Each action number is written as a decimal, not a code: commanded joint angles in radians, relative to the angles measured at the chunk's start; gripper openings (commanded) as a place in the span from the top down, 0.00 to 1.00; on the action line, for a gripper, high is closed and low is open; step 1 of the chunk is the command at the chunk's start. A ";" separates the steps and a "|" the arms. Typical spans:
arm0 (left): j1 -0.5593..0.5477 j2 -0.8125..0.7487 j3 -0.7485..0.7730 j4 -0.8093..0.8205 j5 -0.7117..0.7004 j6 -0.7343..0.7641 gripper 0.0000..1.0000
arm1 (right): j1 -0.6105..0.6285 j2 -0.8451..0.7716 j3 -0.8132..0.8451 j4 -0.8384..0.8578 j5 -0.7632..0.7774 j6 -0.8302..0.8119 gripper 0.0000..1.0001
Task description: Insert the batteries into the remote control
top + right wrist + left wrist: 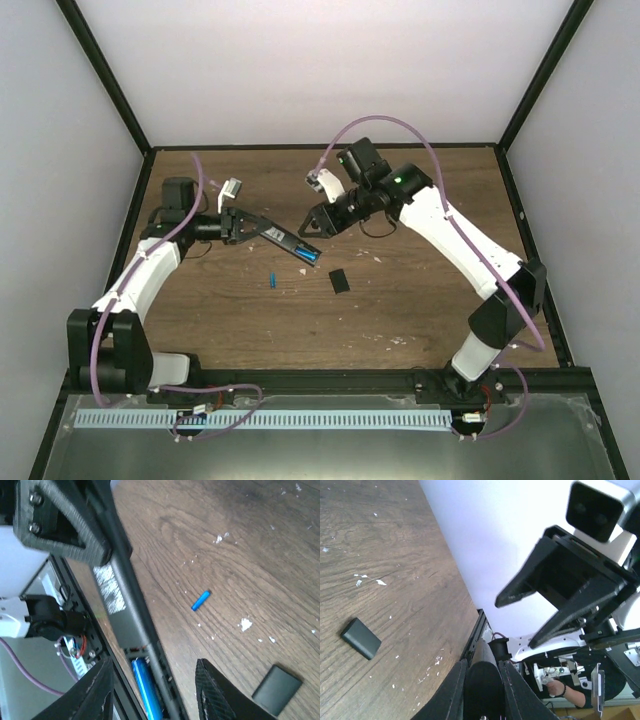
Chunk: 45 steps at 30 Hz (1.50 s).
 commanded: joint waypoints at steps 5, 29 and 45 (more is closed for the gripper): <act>0.003 0.011 0.035 -0.029 -0.011 0.035 1.00 | 0.107 -0.025 0.027 -0.138 0.140 -0.104 0.63; 0.003 0.012 0.036 -0.033 -0.010 0.036 1.00 | 0.163 0.020 0.002 -0.164 0.238 -0.128 0.60; 0.003 0.016 0.039 -0.036 -0.011 0.037 1.00 | 0.198 0.058 0.007 -0.163 0.266 -0.154 0.67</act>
